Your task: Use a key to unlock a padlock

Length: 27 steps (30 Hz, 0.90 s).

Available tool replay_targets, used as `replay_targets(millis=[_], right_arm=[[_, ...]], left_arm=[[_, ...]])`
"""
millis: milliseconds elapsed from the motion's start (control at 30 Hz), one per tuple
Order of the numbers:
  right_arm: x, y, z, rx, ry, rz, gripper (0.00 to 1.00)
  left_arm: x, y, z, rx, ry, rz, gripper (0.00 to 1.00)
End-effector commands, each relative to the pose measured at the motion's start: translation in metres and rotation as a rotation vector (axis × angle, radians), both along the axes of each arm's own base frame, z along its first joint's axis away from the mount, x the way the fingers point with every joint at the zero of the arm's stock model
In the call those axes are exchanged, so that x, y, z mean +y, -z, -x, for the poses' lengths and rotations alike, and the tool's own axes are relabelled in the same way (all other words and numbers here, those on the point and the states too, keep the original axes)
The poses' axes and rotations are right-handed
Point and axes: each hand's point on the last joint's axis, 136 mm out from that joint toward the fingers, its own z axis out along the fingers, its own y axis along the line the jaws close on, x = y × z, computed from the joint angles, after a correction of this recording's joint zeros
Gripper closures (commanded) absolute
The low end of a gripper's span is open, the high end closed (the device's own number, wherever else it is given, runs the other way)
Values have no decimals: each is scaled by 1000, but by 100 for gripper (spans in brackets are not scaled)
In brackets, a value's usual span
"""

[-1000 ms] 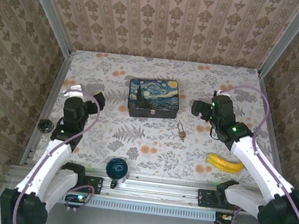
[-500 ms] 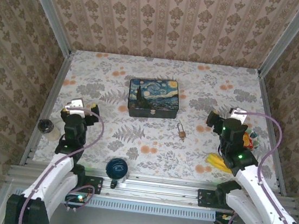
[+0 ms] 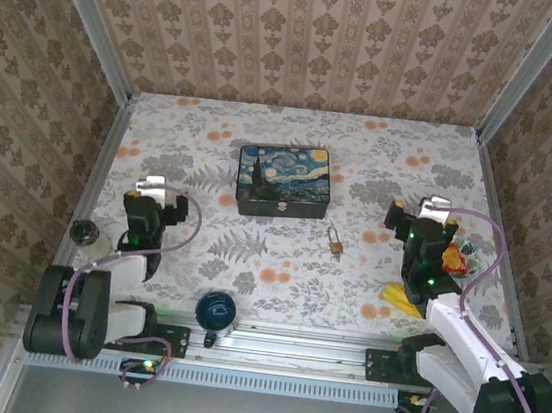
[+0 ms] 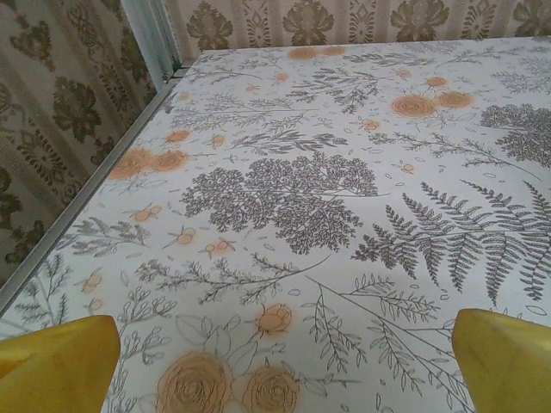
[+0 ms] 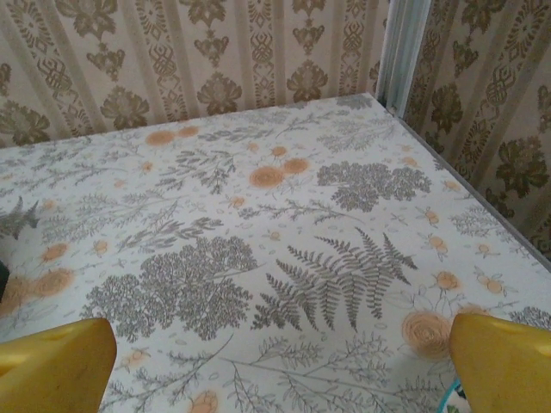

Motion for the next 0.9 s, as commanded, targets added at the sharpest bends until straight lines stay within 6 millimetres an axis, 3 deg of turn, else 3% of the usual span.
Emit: replay_targets(millis=[0,200,333,467,533,867], right_arm=[[-2,-14,-8,-72,-12,1,0],[-4,-9,-12,-83,-17,-9,0],[-4,-6,-14,-99,-30,-14,0],[-4,-1,-18,-111,-48,-8,0],[-3,2,-21,-119,-67,0,0],[-2,13,-37,-131,-119,51,0]], left_arm=[[-5,-27,-19,-108,51,-21,0],[-6,-13,-27,-131,104,-3,0],[-9,8,-34,-103,174,47,0],[-13,8,-44,-62,242,95,0],[-24,11,-47,-25,295,80,0],[-20,11,-48,-25,266,71,0]])
